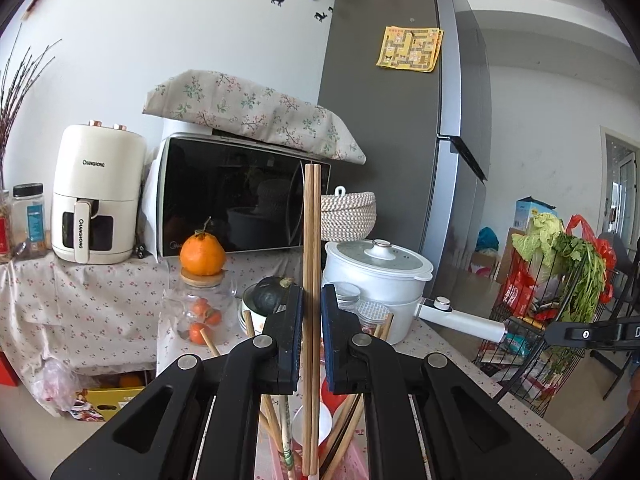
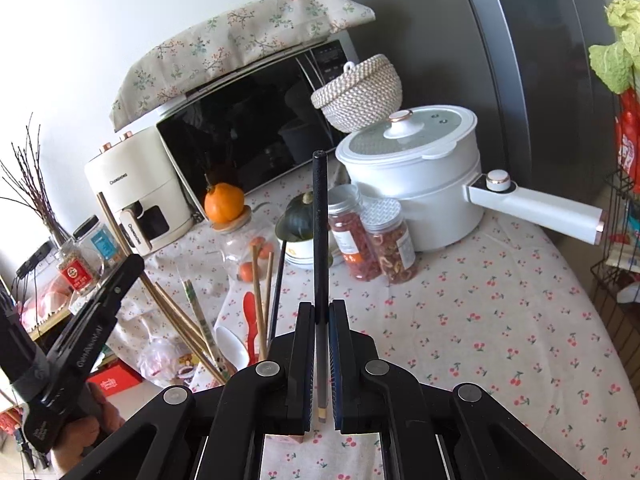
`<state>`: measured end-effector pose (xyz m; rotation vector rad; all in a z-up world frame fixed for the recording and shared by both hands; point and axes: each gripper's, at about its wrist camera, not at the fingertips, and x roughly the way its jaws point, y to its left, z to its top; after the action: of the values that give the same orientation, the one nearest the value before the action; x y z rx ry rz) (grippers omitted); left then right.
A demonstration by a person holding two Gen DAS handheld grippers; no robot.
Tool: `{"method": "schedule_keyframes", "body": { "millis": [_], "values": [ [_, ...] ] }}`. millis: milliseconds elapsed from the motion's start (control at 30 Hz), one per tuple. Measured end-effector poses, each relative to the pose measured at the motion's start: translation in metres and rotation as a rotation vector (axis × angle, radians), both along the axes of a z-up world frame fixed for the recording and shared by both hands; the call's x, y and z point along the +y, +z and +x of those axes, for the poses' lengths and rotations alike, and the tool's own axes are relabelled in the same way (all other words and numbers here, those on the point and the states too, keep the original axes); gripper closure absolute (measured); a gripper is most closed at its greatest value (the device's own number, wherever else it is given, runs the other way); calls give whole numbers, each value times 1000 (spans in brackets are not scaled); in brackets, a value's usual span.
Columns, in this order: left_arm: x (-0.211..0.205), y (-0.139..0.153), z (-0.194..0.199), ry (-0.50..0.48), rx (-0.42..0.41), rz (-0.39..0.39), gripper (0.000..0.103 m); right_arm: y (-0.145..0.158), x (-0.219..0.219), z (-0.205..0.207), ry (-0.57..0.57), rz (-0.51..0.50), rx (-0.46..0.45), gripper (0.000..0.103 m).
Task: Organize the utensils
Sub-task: 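Lower the wooden pair into the holder and open the left tool while the right tool lifts the black chopstick, then lower the black chopstick into the pink holder and open the right tool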
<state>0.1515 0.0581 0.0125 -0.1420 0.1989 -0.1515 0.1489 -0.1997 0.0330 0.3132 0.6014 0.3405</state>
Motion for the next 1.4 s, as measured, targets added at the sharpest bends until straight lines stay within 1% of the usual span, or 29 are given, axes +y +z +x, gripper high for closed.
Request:
{"method": "schedule_keyframes", "body": {
  "millis": [133, 333, 400, 433, 467, 500, 533, 567, 600, 667, 767, 833, 900, 1000, 1067, 1100, 1200, 1267, 1400],
  "values": [
    [-5, -16, 8, 3, 23, 20, 94, 2, -2, 1, -1, 13, -4, 98],
    [-5, -39, 8, -9, 128, 2, 93, 5, 0, -2, 7, 18, -14, 98],
    [-6, -42, 7, -8, 163, 15, 92, 8, 0, -4, 9, 25, -22, 98],
    [-6, -43, 7, -18, 183, 16, 86, 10, 1, -5, 10, 31, -26, 98],
    [-6, -43, 7, -24, 203, 14, 76, 11, 1, -6, 11, 38, -29, 98],
    [-5, -41, 5, -23, 216, 8, 70, 12, 1, -7, 13, 44, -33, 98],
    [-4, -38, 3, -26, 230, -3, 55, 14, 1, -9, 14, 50, -37, 98],
    [-3, -34, 1, -27, 241, -15, 43, 15, 1, -10, 15, 56, -42, 98],
    [-1, -30, -4, -23, 247, -25, 38, 17, 2, -12, 16, 61, -46, 98],
    [2, -21, -10, -22, 280, -38, 23, 19, 4, -14, 20, 71, -53, 98],
    [8, -14, -21, 6, 370, -41, 18, 24, 7, -16, 22, 92, -71, 98],
    [15, -16, -29, 47, 445, -47, 13, 28, 9, -17, 26, 109, -85, 98],
    [23, -23, -36, 65, 514, -76, 12, 31, 14, -17, 29, 120, -97, 98],
    [35, -39, -45, 73, 583, -128, 12, 32, 28, -16, 33, 116, -107, 98],
    [38, -46, -46, 64, 623, -144, 11, 30, 38, -14, 27, 97, -117, 98],
    [39, -48, -47, 57, 628, -142, 11, 30, 44, -14, 24, 86, -122, 98],
    [40, -51, -51, 61, 608, -95, 8, 26, 58, -9, 24, 58, -127, 98],
    [42, -52, -51, 66, 605, -77, 6, 22, 66, -5, 21, 32, -122, 98],
    [48, -53, -50, 62, 607, -99, 3, 14, 85, 3, 12, -59, -98, 98]
  ]
}}
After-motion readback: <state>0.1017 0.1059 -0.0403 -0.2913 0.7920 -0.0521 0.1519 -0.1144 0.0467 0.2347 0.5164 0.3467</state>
